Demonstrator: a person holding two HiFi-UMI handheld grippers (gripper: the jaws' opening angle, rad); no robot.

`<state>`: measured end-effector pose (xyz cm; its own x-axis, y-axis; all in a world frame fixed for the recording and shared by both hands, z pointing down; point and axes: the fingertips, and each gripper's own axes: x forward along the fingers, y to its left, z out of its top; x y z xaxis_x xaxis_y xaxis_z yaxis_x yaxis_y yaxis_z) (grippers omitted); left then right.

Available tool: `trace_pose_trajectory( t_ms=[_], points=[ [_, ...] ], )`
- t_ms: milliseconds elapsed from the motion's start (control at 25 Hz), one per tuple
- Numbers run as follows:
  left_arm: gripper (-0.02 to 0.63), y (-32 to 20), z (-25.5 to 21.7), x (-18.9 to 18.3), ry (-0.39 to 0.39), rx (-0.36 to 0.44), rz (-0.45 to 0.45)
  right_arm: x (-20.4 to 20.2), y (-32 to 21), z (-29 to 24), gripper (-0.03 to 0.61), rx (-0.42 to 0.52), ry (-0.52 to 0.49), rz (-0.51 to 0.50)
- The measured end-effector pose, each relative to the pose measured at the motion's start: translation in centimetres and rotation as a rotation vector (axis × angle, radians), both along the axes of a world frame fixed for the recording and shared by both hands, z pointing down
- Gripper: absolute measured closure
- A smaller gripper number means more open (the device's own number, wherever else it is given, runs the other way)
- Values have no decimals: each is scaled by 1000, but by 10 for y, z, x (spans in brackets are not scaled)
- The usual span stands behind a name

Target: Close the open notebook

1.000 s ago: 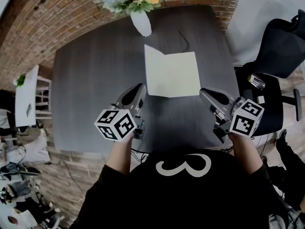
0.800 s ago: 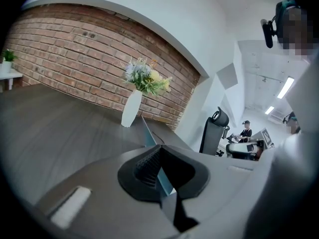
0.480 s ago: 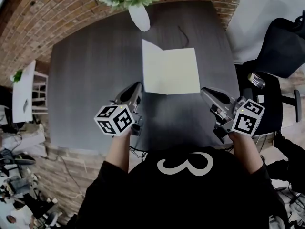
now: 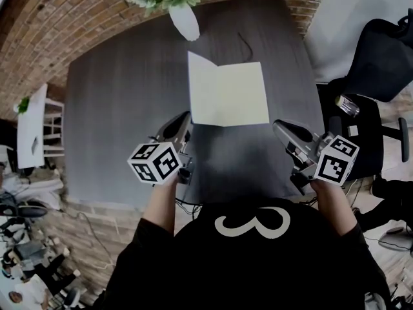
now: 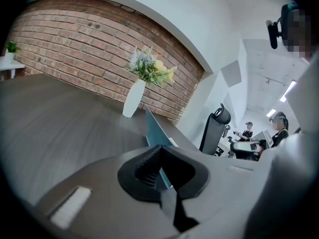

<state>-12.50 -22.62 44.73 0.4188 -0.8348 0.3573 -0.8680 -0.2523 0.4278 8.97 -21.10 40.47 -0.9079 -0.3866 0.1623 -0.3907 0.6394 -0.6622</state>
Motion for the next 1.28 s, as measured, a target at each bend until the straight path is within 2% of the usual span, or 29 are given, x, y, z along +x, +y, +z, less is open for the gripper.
trace_pose_trajectory(
  t_ms=[640, 1280],
  points=[
    [600, -8, -3, 26, -4, 15, 53, 9, 5, 7, 577, -11, 4, 14],
    [600, -28, 3, 77, -42, 2, 171, 23, 2, 13, 577, -28, 5, 47]
  ],
)
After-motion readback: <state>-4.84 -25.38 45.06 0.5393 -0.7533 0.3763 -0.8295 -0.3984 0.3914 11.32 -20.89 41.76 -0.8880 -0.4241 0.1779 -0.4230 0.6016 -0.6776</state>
